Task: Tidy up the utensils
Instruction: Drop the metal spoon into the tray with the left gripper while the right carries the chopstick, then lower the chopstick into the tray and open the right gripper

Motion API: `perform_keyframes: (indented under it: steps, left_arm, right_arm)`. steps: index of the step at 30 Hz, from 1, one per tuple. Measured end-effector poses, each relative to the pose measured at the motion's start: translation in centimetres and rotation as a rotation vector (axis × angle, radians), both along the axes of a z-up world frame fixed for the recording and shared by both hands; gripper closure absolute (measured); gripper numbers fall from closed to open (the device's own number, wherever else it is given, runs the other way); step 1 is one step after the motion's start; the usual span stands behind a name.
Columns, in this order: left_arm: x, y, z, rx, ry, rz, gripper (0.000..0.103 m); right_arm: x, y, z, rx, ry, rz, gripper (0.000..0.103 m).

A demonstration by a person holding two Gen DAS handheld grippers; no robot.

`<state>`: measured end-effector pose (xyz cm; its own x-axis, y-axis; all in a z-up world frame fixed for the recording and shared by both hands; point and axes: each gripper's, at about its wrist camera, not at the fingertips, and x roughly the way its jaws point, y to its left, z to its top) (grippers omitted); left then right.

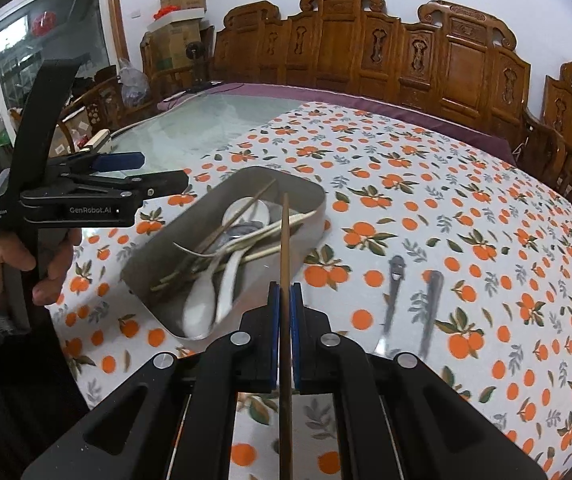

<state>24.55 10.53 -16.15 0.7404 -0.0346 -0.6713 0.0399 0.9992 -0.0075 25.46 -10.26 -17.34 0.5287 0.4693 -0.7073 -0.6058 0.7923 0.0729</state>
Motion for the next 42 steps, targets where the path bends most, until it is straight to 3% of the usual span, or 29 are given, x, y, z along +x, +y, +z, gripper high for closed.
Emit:
perform_keyframes:
  steps: [11,34,42]
  left_arm:
    - [-0.5,2.9,1.6,-0.026,-0.036,0.038,0.012]
    - [-0.6,5.4,2.3,-0.077,-0.049,0.099,0.012]
    - [-0.5,5.2,2.2,-0.075,-0.048,0.097,0.012]
  right_arm:
    - [1.1,4.2,0.3,0.035,0.053,-0.007,0.097]
    - [8.4,9.4,-3.3,0.166,0.258,-0.172,0.097]
    - [9.0,9.8,-4.5,0.162,0.302,-0.138,0.093]
